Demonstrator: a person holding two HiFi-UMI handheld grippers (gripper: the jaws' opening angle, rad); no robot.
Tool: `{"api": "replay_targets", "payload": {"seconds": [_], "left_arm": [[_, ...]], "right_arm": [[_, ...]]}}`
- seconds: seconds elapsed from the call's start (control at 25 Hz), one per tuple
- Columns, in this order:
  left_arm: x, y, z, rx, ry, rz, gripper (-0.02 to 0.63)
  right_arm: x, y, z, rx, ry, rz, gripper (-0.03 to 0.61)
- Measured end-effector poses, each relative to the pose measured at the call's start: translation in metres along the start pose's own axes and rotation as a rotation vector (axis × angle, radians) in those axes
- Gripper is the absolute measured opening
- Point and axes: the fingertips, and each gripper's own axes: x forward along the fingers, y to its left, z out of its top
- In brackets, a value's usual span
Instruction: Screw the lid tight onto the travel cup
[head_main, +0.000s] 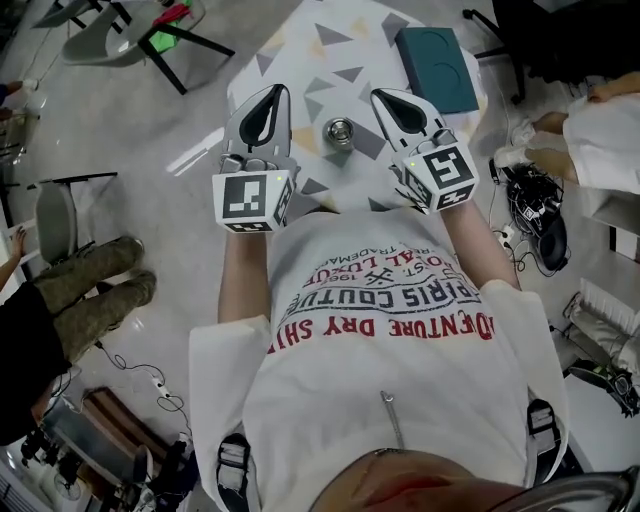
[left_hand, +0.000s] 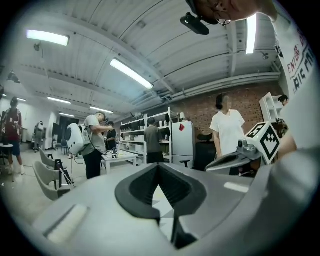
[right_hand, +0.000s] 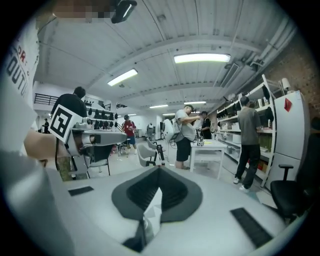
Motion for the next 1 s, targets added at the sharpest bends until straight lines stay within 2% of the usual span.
{"api": "replay_targets", "payload": {"seconds": [0.16,0.44,1.0], "left_arm": [[0.0,0.004,-0.002,-0.03,0.026,0.021,0.012],[0.002,-0.006,-0.003,-0.043,0.032,-0.017,0.012],[-0.001,-0.002,-0.012,-0.068,0.052,0.0,0.012]], "right_arm": [[0.001,0.002,-0.001,-0.027,0.009,0.003,0.009],[0.001,0.004,-0.001,-0.014,0.005,-0.007,0.009],[-0.001,0.005,0.001,-0.026,-0.002,-0.009,0.009]]}}
